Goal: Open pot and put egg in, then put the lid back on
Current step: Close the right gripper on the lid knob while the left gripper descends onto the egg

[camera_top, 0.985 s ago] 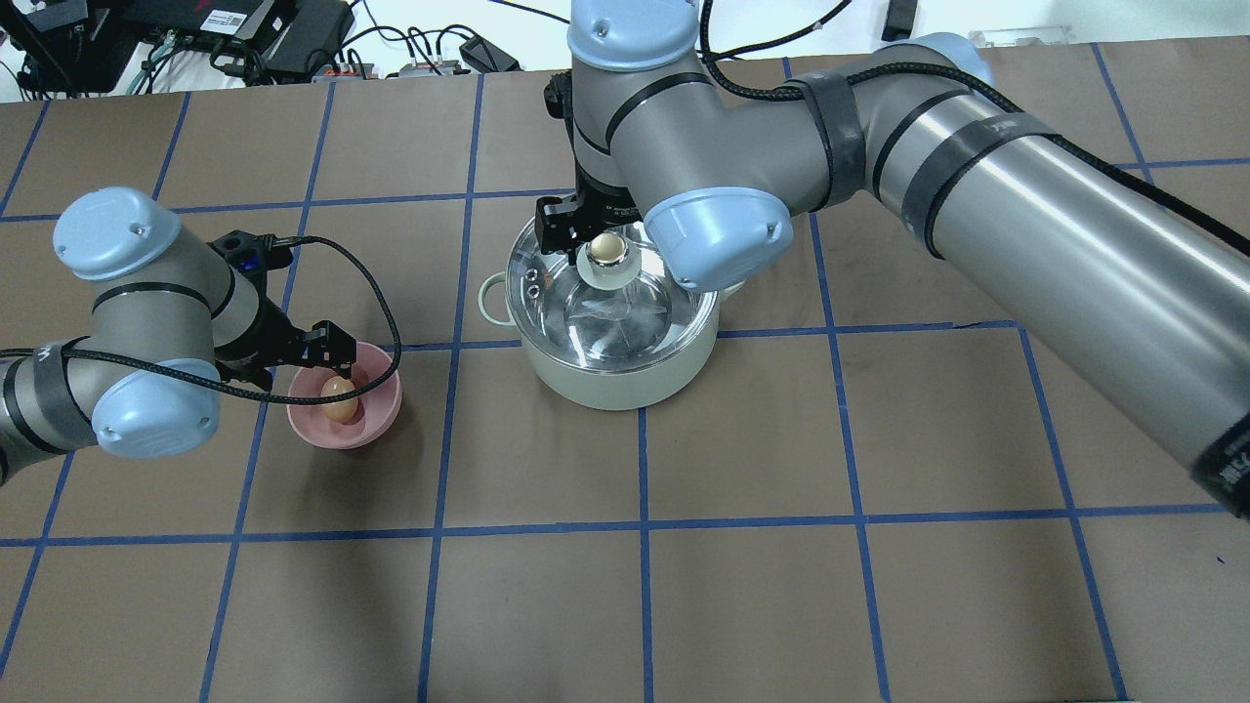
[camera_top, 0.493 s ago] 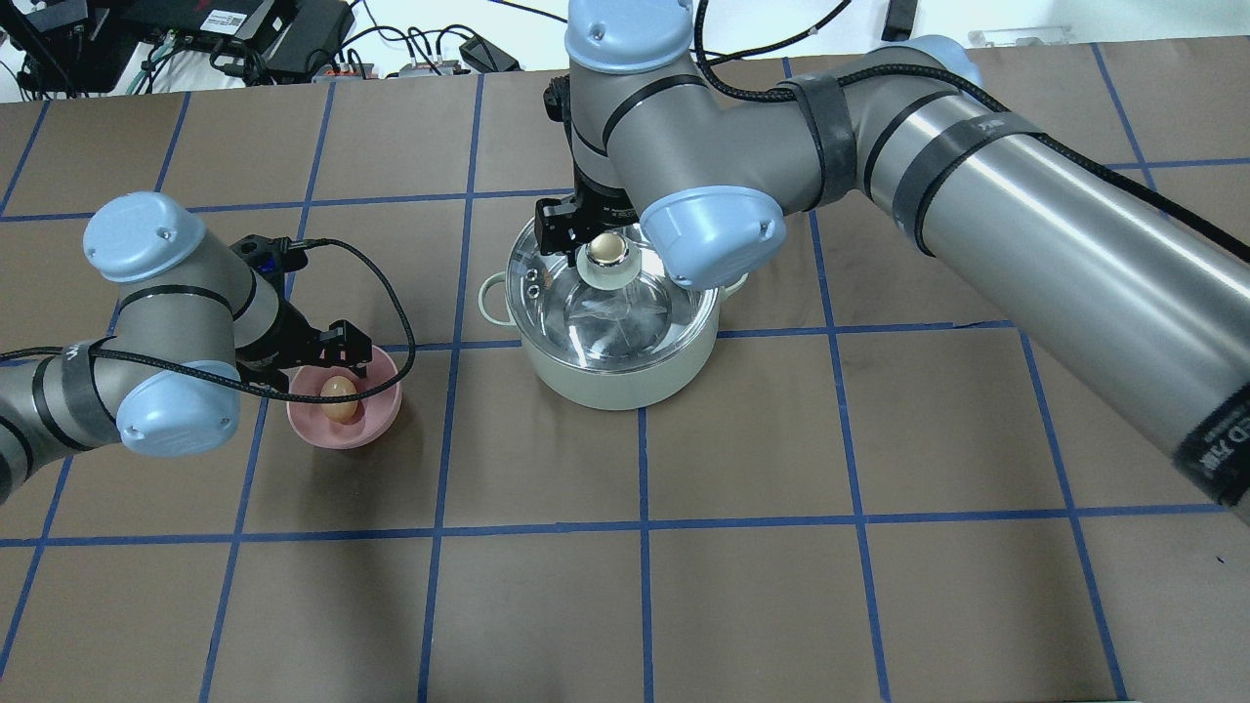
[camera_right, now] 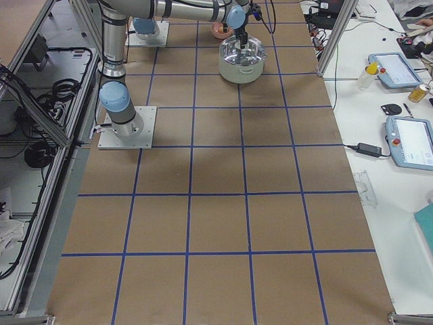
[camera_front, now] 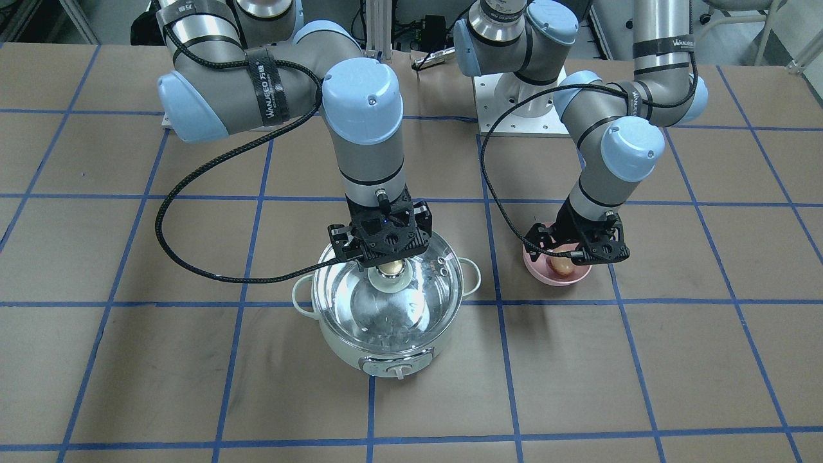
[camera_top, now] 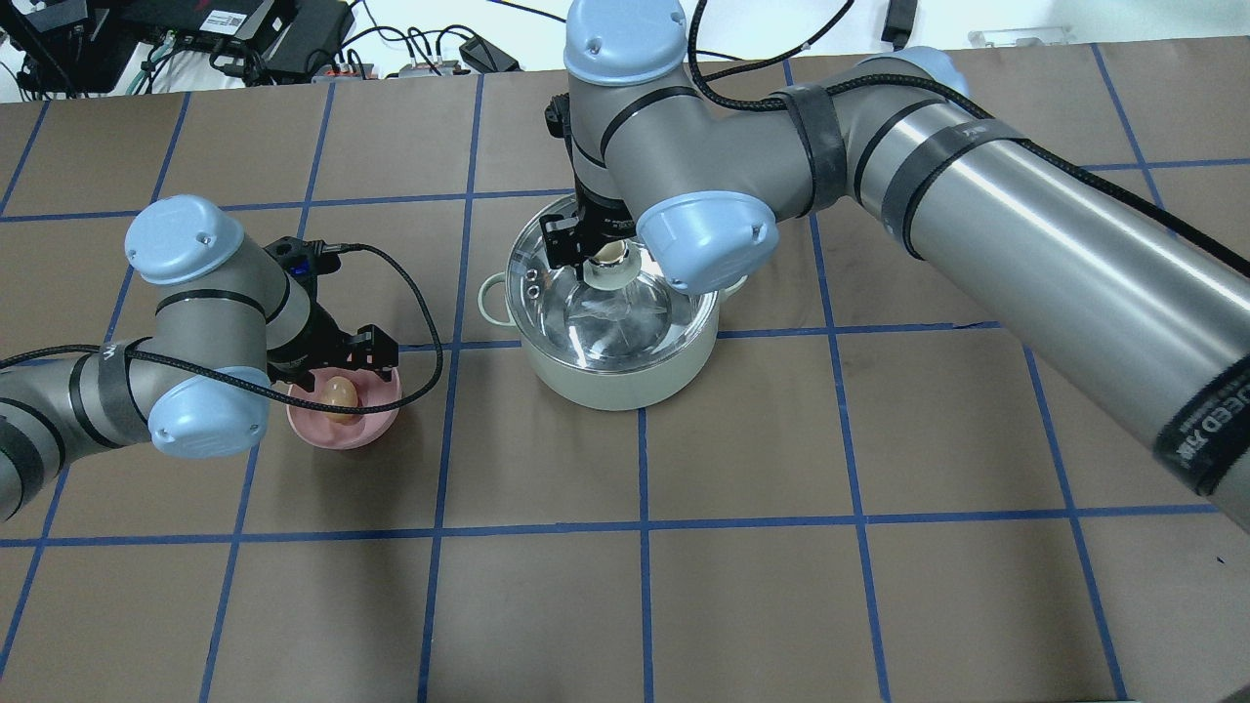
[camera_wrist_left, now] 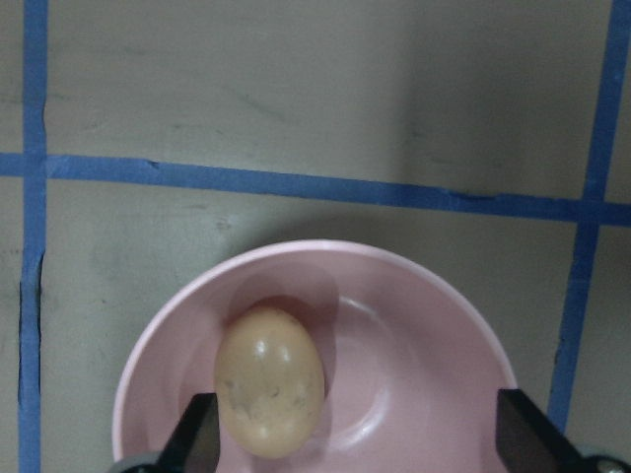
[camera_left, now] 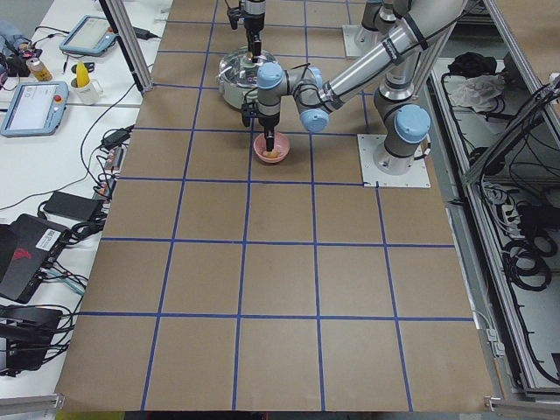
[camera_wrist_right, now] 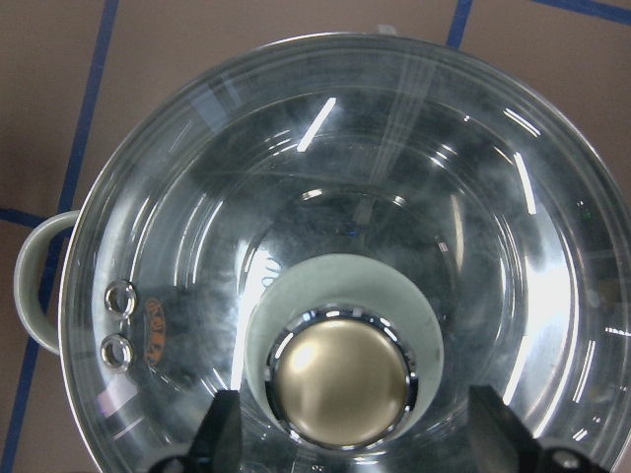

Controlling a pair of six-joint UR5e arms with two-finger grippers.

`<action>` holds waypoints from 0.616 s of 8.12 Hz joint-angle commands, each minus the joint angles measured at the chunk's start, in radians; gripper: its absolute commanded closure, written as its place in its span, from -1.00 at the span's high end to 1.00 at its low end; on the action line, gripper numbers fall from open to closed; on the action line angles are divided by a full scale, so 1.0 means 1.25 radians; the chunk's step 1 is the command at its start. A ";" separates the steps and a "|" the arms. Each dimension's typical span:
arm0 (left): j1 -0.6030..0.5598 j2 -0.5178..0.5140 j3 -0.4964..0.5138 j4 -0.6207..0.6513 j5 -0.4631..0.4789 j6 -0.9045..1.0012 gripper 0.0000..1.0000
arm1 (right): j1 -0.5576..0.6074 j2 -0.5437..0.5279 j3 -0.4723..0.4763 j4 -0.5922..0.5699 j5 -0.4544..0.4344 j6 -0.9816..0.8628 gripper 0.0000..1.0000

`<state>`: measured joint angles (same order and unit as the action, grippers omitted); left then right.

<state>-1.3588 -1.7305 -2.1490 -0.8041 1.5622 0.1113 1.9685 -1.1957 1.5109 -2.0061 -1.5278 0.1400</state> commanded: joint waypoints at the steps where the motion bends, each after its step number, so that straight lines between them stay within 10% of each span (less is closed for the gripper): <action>1: 0.003 -0.001 0.000 0.000 0.000 0.072 1.00 | 0.001 0.002 -0.002 -0.001 0.000 -0.002 0.61; 5: 0.003 0.004 -0.004 0.004 0.007 0.079 1.00 | 0.001 0.012 -0.009 -0.008 0.000 -0.008 0.35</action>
<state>-1.3548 -1.7303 -2.1519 -0.8008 1.5646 0.2046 1.9696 -1.1867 1.5027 -2.0141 -1.5278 0.1361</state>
